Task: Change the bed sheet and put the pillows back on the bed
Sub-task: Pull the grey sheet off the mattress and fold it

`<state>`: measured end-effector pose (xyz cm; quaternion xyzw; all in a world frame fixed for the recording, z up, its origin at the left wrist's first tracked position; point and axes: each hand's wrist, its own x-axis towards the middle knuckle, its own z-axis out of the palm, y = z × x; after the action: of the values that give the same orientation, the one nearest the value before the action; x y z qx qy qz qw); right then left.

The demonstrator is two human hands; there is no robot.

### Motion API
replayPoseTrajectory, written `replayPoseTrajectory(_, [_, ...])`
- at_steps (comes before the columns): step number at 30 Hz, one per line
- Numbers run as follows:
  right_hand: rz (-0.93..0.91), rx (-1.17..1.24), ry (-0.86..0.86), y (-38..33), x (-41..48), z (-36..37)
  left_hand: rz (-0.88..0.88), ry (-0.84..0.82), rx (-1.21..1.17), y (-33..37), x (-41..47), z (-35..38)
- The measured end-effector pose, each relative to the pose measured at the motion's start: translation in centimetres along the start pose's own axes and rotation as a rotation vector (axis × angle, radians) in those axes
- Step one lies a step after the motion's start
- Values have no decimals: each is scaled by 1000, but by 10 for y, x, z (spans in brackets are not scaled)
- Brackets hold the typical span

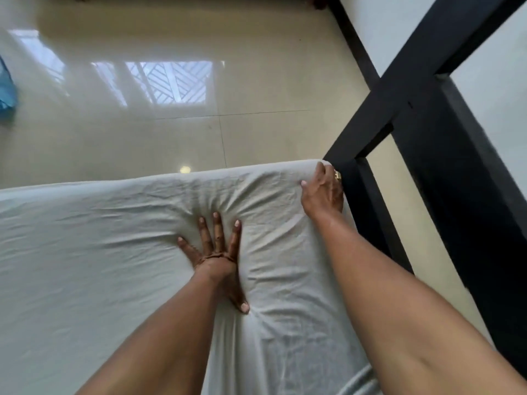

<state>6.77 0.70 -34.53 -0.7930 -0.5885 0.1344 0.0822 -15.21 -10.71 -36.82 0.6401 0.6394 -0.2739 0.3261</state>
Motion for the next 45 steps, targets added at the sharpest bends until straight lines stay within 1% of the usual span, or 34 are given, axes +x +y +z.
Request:
replayPoseTrajectory(2, [-10, 33, 145, 6, 10, 22, 12, -21, -3, -1, 4, 1])
replayPoseTrajectory(4, [-4, 120, 240, 9, 20, 36, 31, -37, 3, -4, 10, 3])
replayPoseTrajectory(9, [113, 298, 289, 13, 34, 35, 22, -69, 7, -4, 17, 5])
replayPoseTrajectory(11, [116, 360, 291, 21, 31, 29, 15, -81, 12, -3, 18, 6])
replayPoseTrajectory(13, [75, 354, 298, 23, 21, 18, 7, -87, 25, -2, 17, 4])
replayPoseTrajectory(15, [-7, 317, 273, 17, 0, 10, -3, -88, 32, -1, 18, 5])
replayPoseTrajectory(17, [-126, 295, 194, 6, -40, 8, -9, -87, 31, -1, 18, 4])
replayPoseTrajectory(20, [-213, 351, 28, -7, -117, 7, -15, -94, 33, 0, 19, 5])
replayPoseTrajectory(22, [-272, 383, -141, -19, -156, 2, -45, -106, 32, 2, 21, 4])
replayPoseTrajectory(23, [-311, 361, -201, -25, -164, -2, -69, -106, 27, 3, 21, 3])
replayPoseTrajectory(24, [-357, 310, -201, -29, -163, -8, -79, -103, 26, 3, 22, 4])
replayPoseTrajectory(25, [-386, 259, -139, -32, -152, -12, -69, -96, 26, 2, 22, 5])
replayPoseTrajectory(26, [-367, 235, -25, -31, -133, -14, -52, -86, 17, 1, 24, 7])
replayPoseTrajectory(28, [-208, 201, 161, -23, -86, -10, -28, -59, -8, -1, 24, 9])
replayPoseTrajectory(29, [-90, 153, 171, -20, -61, -7, -19, -42, -14, -3, 23, 10])
replayPoseTrajectory(30, [23, 84, 123, -16, -41, 0, -4, -21, -8, -5, 23, 13])
replayPoseTrajectory(31, [99, 17, 75, -15, -25, 7, 14, -1, -8, -4, 25, 15])
replayPoseTrajectory(32, [130, -28, 54, -15, -18, 18, 28, 26, -13, -6, 25, 18])
replayPoseTrajectory(33, [124, -35, 86, -14, -13, 27, 43, 58, -12, -8, 26, 19])
replayPoseTrajectory(35, [51, -29, 199, -11, -9, 38, 63, 113, -1, -12, 27, 24])
replayPoseTrajectory(37, [32, -63, 225, -8, -9, 36, 89, 158, -4, -13, 31, 32])
replayPoseTrajectory(39, [-20, -129, 181, -4, -23, 29, 98, 218, 14, -15, 30, 38])
replayPoseTrajectory(41, [-101, -169, 110, -3, -57, 23, 108, 297, 65, -17, 26, 42])
replayPoseTrajectory(43, [-124, -126, 69, -2, -112, 20, 145, 364, 51, -22, 12, 46])
replayPoseTrajectory(45, [-110, -39, 28, -12, -175, 20, 224, 471, -17, -41, -17, 57])
